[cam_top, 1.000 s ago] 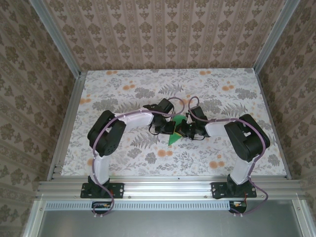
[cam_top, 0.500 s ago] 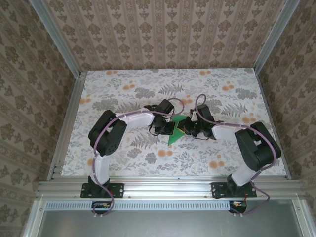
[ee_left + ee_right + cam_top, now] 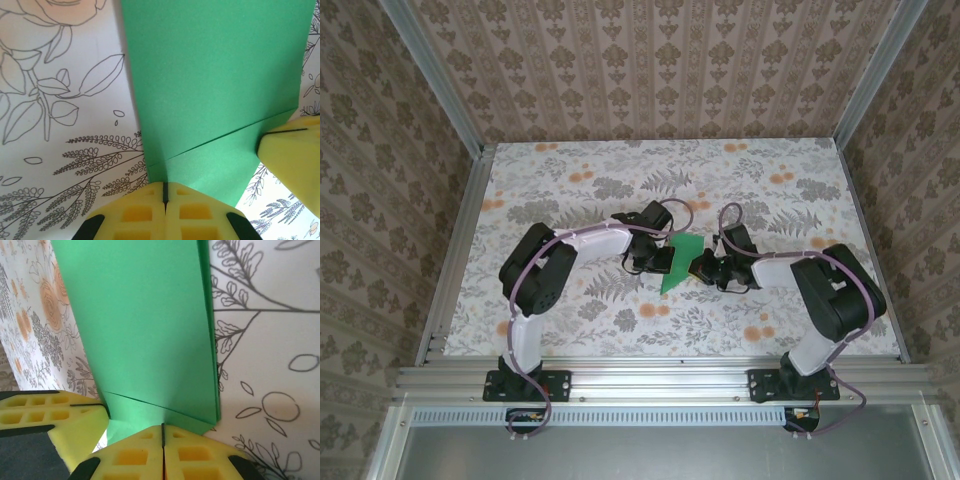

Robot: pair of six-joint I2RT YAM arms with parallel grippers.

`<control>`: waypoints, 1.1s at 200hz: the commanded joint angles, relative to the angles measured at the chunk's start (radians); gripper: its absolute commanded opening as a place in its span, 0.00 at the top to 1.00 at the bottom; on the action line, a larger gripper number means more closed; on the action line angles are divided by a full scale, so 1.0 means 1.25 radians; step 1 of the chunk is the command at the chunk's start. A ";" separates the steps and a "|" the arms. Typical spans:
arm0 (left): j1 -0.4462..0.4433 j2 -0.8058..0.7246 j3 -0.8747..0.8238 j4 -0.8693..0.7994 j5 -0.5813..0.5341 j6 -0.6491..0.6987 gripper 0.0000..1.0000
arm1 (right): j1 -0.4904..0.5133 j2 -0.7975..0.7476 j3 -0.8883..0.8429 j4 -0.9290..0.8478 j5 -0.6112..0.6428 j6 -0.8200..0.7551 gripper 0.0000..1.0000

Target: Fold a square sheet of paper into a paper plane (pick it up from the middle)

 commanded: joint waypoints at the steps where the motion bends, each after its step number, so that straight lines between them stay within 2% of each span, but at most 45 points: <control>1: 0.001 0.033 -0.019 -0.045 -0.037 -0.004 1.00 | -0.005 0.015 -0.007 -0.025 0.020 -0.029 0.92; 48: 0.001 0.035 -0.017 -0.053 -0.040 -0.005 1.00 | -0.032 -0.066 0.024 -0.069 0.005 -0.042 0.92; 101: 0.002 0.037 -0.014 -0.054 -0.037 -0.004 1.00 | -0.044 0.007 0.021 -0.019 -0.017 -0.029 0.92; 128: 0.002 0.038 -0.012 -0.054 -0.035 -0.003 1.00 | -0.046 0.043 0.003 -0.017 0.034 -0.024 0.93; 138: 0.003 0.038 -0.010 -0.054 -0.034 -0.003 1.00 | -0.055 0.054 -0.003 -0.008 0.024 -0.014 0.94; 153: 0.003 0.037 -0.014 -0.055 -0.034 -0.002 1.00 | -0.060 0.040 -0.012 0.008 0.003 -0.004 0.94; 189: 0.004 0.037 -0.014 -0.057 -0.034 0.000 1.00 | -0.061 -0.039 0.028 -0.063 -0.019 -0.034 0.93; 220: 0.006 0.036 -0.014 -0.058 -0.034 0.000 1.00 | -0.061 -0.015 0.044 -0.055 -0.009 -0.038 0.93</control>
